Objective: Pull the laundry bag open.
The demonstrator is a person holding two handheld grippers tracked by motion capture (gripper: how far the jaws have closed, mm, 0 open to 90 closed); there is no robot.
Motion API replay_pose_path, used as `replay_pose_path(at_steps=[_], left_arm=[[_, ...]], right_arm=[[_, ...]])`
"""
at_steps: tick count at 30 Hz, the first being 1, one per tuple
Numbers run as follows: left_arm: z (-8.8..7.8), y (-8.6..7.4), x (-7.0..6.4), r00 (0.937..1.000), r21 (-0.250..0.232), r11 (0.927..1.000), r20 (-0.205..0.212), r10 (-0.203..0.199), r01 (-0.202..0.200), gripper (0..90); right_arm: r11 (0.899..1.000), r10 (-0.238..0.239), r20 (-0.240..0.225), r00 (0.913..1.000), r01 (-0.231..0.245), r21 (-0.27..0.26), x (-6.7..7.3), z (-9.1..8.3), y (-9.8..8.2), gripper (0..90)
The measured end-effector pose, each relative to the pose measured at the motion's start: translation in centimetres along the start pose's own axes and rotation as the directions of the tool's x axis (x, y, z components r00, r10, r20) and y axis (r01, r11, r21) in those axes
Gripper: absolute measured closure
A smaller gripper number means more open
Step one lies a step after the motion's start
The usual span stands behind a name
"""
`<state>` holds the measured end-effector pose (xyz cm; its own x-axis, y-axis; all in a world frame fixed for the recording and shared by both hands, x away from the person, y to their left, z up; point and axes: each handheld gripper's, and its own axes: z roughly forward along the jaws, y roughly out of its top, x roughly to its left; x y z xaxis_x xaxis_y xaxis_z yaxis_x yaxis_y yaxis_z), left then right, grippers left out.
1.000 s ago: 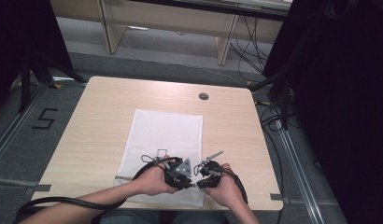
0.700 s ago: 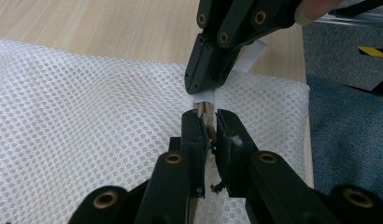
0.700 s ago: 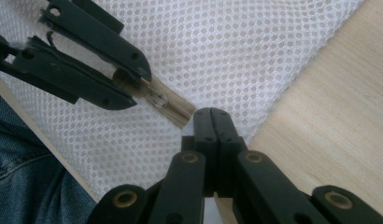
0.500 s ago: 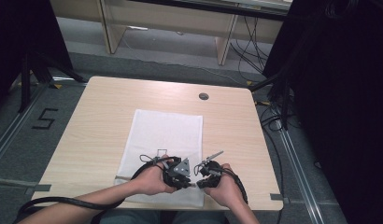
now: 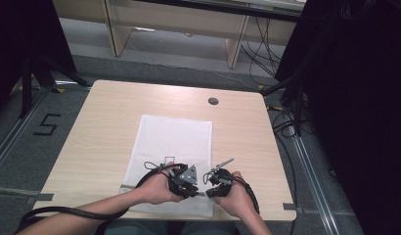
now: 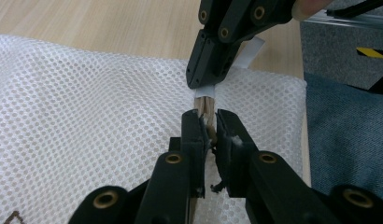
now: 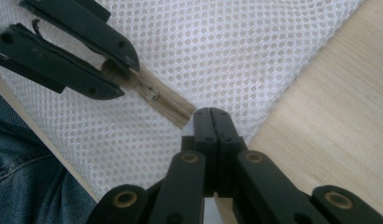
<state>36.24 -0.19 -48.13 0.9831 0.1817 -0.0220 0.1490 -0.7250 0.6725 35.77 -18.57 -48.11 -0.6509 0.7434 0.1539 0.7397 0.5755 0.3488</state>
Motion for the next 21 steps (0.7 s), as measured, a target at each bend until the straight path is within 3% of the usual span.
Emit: replay_pose_path(at_steps=[3,5,9,14,21], left_arm=[[-0.11,-0.03,0.07,1.0000,0.000,1.0000,-0.001,0.006,-0.006,81.8],[-0.16,-0.04,0.07,1.0000,0.000,1.0000,-0.002,0.007,-0.007,81.8],[-0.24,-0.13,0.02,1.0000,-0.006,1.0000,-0.002,-0.005,0.005,81.8],[-0.35,-0.15,0.14,0.9999,-0.002,0.9999,-0.005,0.012,-0.012,81.8],[-0.47,-0.23,0.06,1.0000,-0.010,0.9999,-0.005,-0.002,0.002,81.7]], right_arm=[[1.000,-0.017,0.001,0.9999,0.017,-0.009,-0.07,0.08,0.02,90.0],[1.000,0.010,-0.002,0.9999,-0.010,0.001,0.10,0.02,0.00,90.0],[1.000,-0.005,0.002,1.0000,0.005,-0.006,0.00,0.05,-0.01,90.0],[1.000,-0.003,0.001,1.0000,0.003,-0.004,0.02,0.04,0.00,90.0],[1.000,-0.006,0.002,1.0000,0.006,-0.007,-0.01,0.06,-0.02,90.0]])
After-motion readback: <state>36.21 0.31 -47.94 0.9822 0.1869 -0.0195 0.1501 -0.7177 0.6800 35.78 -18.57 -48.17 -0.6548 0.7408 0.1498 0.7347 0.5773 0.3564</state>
